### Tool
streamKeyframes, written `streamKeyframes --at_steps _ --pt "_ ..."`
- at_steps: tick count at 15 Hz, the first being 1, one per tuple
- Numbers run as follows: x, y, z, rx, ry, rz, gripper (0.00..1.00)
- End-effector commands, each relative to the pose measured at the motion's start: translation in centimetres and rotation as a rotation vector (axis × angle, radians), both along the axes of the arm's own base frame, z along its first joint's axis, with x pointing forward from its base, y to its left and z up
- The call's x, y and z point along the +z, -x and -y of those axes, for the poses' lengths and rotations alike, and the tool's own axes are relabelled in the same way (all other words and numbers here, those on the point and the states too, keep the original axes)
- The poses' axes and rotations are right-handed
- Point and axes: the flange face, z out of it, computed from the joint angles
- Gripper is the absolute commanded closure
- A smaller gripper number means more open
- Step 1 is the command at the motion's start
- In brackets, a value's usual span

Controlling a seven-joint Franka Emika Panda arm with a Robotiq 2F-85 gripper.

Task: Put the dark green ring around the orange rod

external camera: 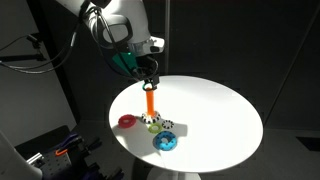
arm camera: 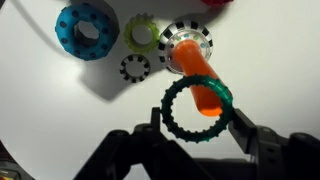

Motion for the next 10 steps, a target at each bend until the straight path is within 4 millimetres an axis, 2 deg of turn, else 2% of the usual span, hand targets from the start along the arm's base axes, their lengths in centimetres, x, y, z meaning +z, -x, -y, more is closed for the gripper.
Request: streamKeyframes --at_steps 1,10 --pt "0.4 -0.7 -0.8 -0.005 -0.02 -0.017 0.56" --pt "-1.0 -1.3 -1.3 -0.005 -0.017 -0.033 0.56"
